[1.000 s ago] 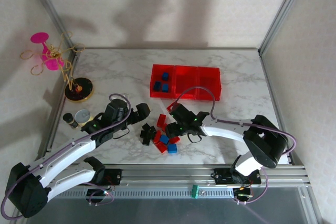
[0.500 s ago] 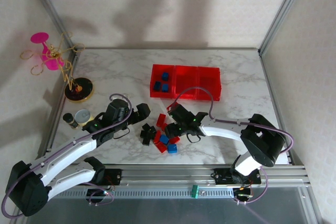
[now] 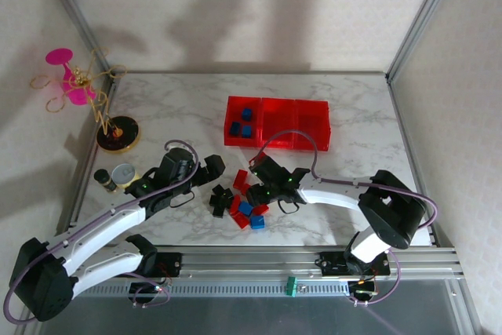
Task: Sort the legos into containers by color
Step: Pick up the lego from the bottom-center of the table.
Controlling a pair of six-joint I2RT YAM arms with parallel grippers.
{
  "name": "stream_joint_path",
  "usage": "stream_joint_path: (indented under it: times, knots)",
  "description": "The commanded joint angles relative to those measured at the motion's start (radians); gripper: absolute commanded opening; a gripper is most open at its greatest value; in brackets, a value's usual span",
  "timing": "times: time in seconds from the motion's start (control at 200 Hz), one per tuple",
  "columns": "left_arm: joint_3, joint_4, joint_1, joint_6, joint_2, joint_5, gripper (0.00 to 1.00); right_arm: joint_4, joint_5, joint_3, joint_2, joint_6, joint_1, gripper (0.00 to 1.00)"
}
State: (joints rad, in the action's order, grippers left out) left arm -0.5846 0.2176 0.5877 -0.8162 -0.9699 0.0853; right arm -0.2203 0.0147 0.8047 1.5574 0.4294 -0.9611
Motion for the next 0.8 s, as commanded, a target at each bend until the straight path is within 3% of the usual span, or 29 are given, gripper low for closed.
stream_joint_path:
  times: [0.0, 0.416, 0.791]
  knots:
    - [-0.015, -0.007, 0.011, -0.004, -0.003, -0.018, 1.0, -0.055, 0.015, -0.045, -0.033, -0.027, -0.005, 0.56]
    - [-0.032, 0.004, 0.011, -0.002, -0.003, -0.03, 1.0, -0.038, 0.0, -0.019, 0.008, -0.041, 0.001, 0.59]
    - [-0.046, 0.008, 0.011, 0.0, -0.009, -0.041, 1.0, -0.062, 0.054, 0.01, 0.036, -0.035, 0.013, 0.47]
